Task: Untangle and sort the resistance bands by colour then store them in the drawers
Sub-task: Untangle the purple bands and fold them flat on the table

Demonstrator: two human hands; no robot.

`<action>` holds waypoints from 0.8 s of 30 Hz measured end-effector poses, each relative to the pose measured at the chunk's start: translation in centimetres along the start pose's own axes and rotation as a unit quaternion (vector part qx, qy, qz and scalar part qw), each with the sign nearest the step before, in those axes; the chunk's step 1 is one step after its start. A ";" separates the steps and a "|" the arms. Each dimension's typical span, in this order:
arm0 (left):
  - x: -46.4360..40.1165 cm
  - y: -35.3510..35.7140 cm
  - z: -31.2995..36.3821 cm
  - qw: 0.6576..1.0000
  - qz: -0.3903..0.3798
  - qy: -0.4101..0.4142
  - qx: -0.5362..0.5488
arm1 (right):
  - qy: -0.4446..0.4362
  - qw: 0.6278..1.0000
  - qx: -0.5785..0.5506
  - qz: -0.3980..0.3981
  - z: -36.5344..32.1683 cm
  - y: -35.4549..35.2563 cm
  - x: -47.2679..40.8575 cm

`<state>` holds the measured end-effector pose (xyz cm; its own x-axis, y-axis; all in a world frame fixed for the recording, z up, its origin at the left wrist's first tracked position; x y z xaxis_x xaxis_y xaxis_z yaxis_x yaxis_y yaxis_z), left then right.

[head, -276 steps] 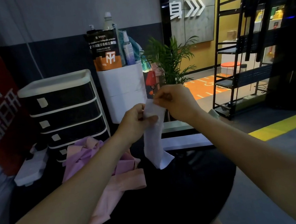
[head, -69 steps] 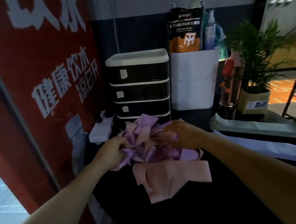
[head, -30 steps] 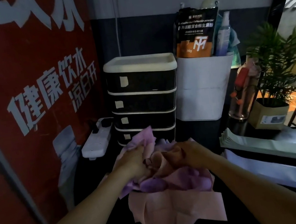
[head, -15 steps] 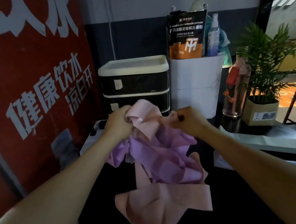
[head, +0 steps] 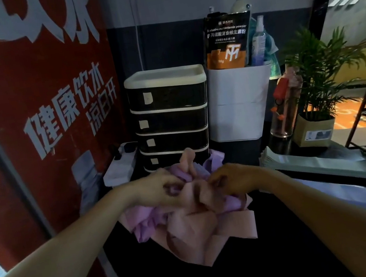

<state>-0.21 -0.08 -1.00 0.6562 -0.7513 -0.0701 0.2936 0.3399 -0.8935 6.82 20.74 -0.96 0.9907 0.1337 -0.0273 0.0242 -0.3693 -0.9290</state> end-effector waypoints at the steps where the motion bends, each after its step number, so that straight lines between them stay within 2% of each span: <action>1: -0.2 -0.3 -0.1 0.999 0.042 -0.012 0.004 | 0.009 0.999 0.002 0.032 0.1 -0.5 -0.2; 4: -0.9 0.0 0.2 0.984 0.155 -0.063 0.068 | 0.015 0.991 -0.051 0.122 0.6 -1.4 -1.4; 7: -1.6 1.3 -0.5 0.973 0.206 -0.075 0.072 | 0.062 0.974 -0.064 0.209 1.3 -1.3 -2.6; 9: -1.9 1.6 -1.4 0.971 0.211 -0.090 0.067 | 0.095 0.963 -0.068 0.243 1.6 -0.7 -3.4; 14: -2.7 1.1 -2.4 0.981 0.181 -0.066 0.014 | 0.140 0.966 -0.022 0.214 2.1 1.8 -5.9; 19: -3.2 1.3 -3.6 0.981 0.177 -0.072 -0.034 | 0.200 0.964 -0.028 0.174 3.7 4.2 -8.1; 24: -3.7 1.1 -4.3 0.978 0.200 -0.059 -0.015 | 0.166 0.969 -0.011 0.182 2.7 4.2 -8.8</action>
<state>-5.31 0.59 -3.66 0.7910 -0.4897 -0.3669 -0.0235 0.5749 -0.8179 -2.21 20.52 -5.60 0.9228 -0.3108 -0.2276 -0.3353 -0.3573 -0.8717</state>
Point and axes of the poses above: each hand's wrist, its own x-axis away from the middle knuckle, its own y-axis out of the palm, z = x × y, the point moved 2 cm from there along -x, towards the middle knuckle, and after that the axes turned 14 degrees about z, right-handed, at the moved point
